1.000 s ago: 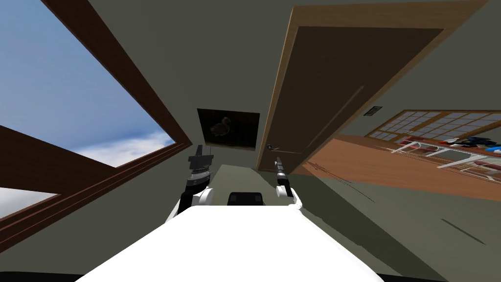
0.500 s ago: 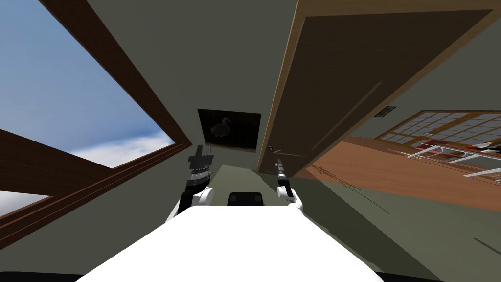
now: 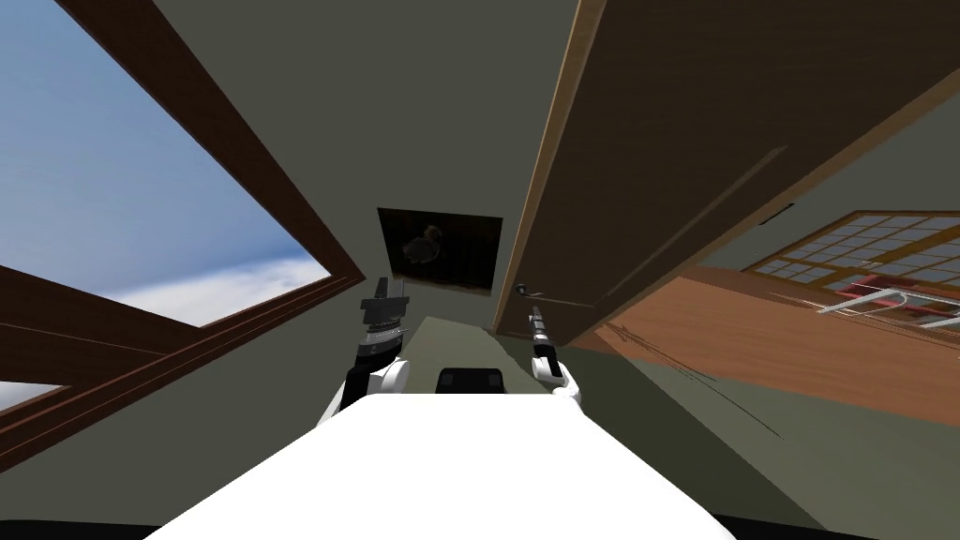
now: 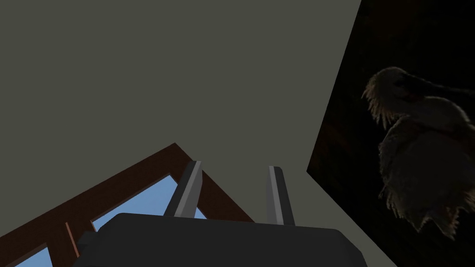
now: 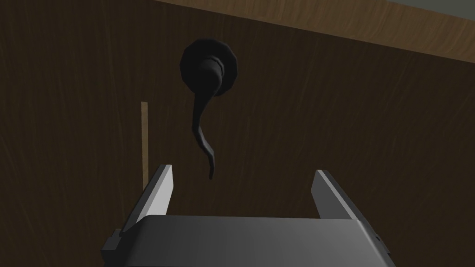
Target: Pull the door open
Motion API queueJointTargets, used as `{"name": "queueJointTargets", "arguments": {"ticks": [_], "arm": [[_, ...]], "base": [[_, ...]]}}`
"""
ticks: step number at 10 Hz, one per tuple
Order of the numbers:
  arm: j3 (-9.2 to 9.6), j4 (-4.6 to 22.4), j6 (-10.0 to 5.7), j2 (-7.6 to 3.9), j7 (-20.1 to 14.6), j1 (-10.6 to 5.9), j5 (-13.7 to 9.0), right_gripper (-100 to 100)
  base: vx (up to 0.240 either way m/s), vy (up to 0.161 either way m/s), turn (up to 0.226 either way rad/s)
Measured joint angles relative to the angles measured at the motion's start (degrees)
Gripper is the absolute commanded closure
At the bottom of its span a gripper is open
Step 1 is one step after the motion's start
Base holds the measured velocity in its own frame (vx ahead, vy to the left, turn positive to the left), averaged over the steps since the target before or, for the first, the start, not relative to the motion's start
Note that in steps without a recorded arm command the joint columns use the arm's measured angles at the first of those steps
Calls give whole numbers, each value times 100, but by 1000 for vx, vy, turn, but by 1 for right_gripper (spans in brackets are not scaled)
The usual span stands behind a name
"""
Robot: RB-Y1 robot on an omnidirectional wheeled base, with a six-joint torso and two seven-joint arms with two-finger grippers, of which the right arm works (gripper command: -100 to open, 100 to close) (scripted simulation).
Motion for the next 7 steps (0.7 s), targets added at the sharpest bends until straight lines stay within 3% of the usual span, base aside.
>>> {"name": "queueJointTargets", "arguments": {"ticks": [5,7], "arm": [[-97,692,-153,-95,-101,-236,-57,-100],[-171,687,-128,-132,-111,-222,-92,-100]], "base": [[74,-39,48],[92,-2,234]]}}
